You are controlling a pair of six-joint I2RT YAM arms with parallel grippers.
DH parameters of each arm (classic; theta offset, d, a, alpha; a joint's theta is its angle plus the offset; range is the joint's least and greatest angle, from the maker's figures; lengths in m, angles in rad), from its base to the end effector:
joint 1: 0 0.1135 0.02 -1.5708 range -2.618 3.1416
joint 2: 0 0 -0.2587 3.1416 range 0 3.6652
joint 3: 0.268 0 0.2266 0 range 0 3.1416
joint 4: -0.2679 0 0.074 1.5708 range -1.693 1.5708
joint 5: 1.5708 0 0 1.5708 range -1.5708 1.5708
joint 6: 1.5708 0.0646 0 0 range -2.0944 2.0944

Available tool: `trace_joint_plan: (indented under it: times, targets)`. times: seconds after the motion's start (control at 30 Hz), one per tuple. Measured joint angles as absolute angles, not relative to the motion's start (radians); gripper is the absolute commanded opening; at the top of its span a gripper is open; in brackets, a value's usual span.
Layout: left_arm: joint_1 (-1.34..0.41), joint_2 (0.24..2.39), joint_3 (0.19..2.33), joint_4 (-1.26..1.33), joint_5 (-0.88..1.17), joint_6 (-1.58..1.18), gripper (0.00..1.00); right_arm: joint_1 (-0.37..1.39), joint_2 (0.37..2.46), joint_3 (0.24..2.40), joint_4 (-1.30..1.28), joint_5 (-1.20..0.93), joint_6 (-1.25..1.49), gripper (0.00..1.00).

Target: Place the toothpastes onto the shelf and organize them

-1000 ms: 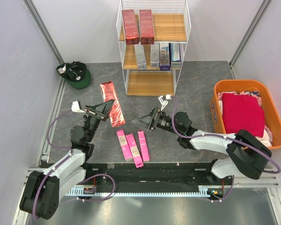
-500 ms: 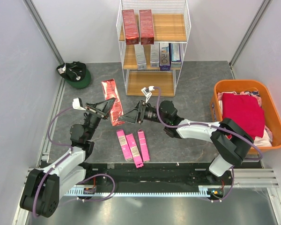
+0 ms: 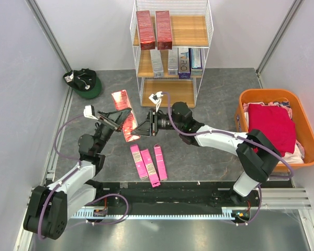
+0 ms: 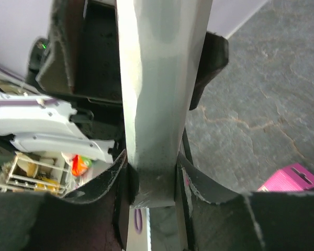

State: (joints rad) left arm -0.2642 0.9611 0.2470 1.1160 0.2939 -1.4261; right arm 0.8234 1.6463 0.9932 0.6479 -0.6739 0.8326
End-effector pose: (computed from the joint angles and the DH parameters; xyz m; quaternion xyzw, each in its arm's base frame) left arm 0.1894 -0.0706 0.2810 -0.1974 0.5232 -0.6708 0.4871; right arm 0.2246 0.3017 0.2857 -0.2301 0.6701 0.6488 0.2776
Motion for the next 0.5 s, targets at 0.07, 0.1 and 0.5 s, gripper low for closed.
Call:
trace_joint_plan:
  times: [0.07,0.1,0.5]
  targets:
    - [-0.264,0.963,0.258,1.090,0.321,-1.423,0.74,0.816,1.649,1.025,0.564,-0.704,0.770,0.29]
    - [-0.264,0.963,0.265,1.074,0.339,-1.416,0.74,0.812,1.649,1.041,0.526,-0.717,0.739,0.29]
    - [-0.266,0.857,0.377,0.665,0.536,-1.134,0.63,0.740,1.633,1.261,-0.052,-0.867,0.343,0.25]
